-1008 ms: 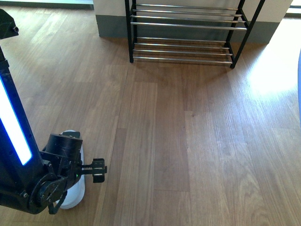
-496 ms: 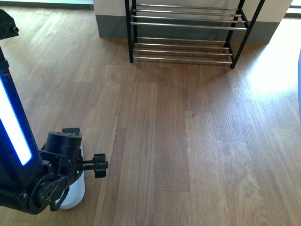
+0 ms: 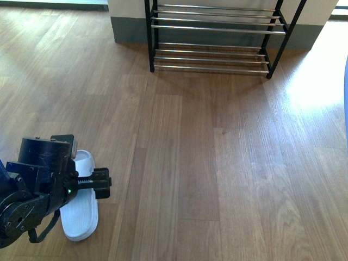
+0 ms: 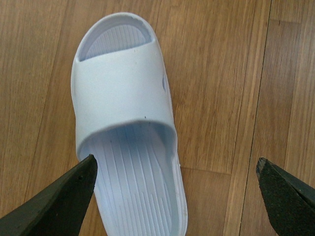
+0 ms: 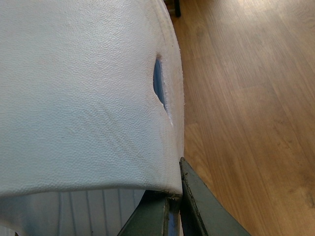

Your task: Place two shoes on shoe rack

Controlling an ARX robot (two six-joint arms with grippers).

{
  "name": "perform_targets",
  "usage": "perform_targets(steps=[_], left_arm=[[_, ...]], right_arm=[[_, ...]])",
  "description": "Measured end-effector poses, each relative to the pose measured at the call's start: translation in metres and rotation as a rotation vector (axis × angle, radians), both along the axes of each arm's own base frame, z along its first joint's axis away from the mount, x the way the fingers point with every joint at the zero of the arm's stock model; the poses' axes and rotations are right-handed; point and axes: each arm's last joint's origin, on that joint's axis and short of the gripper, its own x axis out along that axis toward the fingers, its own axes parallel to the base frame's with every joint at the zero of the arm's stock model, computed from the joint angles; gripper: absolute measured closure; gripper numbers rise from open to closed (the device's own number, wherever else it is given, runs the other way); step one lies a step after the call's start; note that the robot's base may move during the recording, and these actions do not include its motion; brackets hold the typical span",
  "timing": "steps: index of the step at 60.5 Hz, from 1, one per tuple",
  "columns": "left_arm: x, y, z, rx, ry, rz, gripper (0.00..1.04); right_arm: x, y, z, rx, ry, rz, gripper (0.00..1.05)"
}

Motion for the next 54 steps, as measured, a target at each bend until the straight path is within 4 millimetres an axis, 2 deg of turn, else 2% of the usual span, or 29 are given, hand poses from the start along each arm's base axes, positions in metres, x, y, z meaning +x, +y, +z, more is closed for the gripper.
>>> perform_targets(steps=[54], left_arm=[[0.0, 0.0003, 0.0, 0.001, 0.0, 0.001, 0.09]], right_arm=[[0.0, 0.0, 0.0, 0.0, 0.0, 0.0, 1.03]])
